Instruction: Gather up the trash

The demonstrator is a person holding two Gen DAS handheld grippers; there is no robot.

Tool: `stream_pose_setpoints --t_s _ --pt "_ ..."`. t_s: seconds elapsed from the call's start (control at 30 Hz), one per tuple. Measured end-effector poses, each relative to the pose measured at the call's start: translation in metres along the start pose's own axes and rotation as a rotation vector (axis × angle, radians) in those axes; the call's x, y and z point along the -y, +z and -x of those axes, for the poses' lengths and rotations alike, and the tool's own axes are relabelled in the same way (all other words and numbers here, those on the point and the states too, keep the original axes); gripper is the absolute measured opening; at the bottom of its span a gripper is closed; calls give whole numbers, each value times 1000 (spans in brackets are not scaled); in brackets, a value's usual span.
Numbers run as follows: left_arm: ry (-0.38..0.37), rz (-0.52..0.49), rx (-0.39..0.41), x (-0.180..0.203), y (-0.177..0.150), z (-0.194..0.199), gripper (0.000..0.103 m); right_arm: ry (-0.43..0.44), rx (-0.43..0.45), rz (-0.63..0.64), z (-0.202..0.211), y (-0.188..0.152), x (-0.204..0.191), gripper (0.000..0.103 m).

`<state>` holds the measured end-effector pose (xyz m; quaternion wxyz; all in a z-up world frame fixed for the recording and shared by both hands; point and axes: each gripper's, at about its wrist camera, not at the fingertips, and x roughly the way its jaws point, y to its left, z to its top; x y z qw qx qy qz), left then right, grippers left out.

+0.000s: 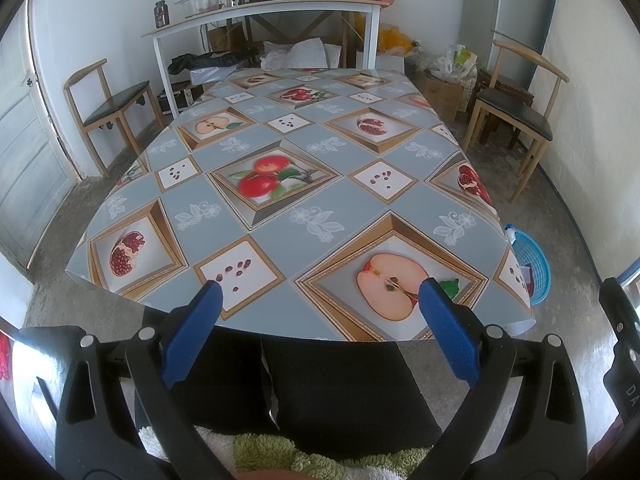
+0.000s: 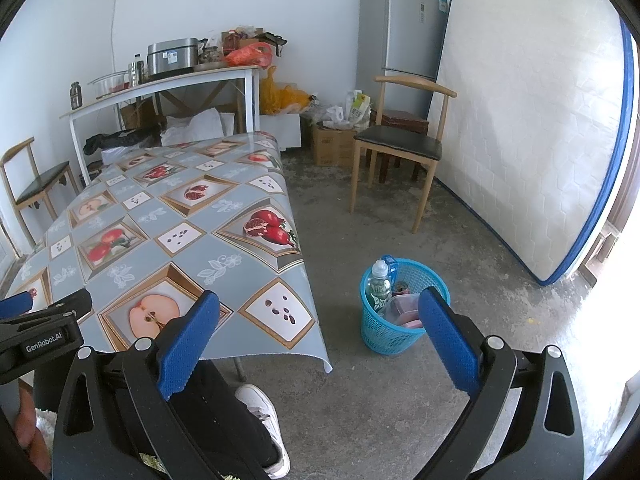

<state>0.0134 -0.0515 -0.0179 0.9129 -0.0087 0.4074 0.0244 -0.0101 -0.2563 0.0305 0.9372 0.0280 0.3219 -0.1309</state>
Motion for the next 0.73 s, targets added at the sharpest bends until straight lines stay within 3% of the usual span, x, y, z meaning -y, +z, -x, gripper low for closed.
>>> stream_pose_setpoints --t_s 0.73 --pt "-3 -2 -6 2 -1 -1 94 0 1 -1 0 -1 1 97"
